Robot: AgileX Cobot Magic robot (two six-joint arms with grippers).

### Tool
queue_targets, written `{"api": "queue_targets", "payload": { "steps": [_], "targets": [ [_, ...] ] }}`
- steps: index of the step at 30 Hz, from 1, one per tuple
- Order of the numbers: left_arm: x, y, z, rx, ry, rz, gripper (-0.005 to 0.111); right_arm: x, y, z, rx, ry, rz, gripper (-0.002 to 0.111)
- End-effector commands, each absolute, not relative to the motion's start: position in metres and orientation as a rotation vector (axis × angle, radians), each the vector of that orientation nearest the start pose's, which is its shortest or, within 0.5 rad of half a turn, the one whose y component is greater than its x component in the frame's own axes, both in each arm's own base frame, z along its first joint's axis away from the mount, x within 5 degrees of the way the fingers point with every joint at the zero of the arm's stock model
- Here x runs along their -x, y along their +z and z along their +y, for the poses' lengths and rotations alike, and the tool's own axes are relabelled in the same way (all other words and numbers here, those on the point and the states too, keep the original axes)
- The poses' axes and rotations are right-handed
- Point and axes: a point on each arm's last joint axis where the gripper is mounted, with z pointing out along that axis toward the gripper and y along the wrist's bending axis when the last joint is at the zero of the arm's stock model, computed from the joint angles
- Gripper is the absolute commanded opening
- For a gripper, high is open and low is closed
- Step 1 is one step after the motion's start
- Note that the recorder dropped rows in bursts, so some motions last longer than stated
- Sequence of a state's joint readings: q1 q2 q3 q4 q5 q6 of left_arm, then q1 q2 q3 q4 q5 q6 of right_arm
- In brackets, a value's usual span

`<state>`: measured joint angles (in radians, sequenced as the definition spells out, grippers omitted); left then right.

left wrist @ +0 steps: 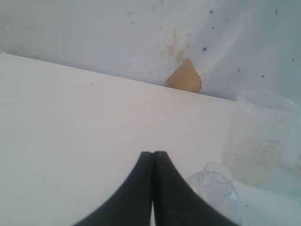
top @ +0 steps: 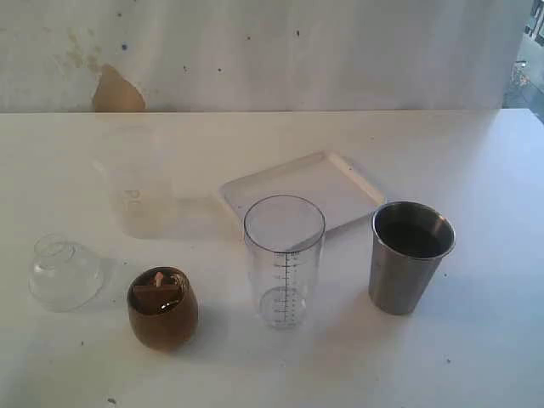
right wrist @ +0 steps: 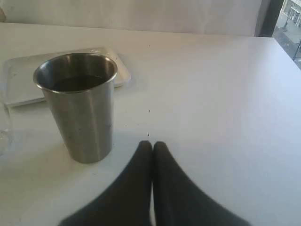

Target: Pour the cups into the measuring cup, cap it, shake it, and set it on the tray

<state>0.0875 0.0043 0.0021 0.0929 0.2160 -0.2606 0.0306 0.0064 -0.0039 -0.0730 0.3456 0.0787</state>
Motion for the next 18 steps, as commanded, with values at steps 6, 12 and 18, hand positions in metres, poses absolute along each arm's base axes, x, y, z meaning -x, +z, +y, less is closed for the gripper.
{"api": "queue_targets", "payload": {
  "steps": [6,12,18],
  "targets": [
    [-0.055,0.195,0.007,0.174,0.005,1.678,0.0,-0.054,0.182,-0.001,0.002,0.005,1.825,0.0],
    [-0.056,0.196,0.007,0.155,0.019,1.669,0.0,-0.054,0.182,-0.001,0.002,0.005,1.825,0.0],
    [-0.051,0.238,0.002,0.16,-0.12,1.198,0.0,-0.054,0.182,-0.001,0.002,0.005,1.825,0.0]
  ]
}}
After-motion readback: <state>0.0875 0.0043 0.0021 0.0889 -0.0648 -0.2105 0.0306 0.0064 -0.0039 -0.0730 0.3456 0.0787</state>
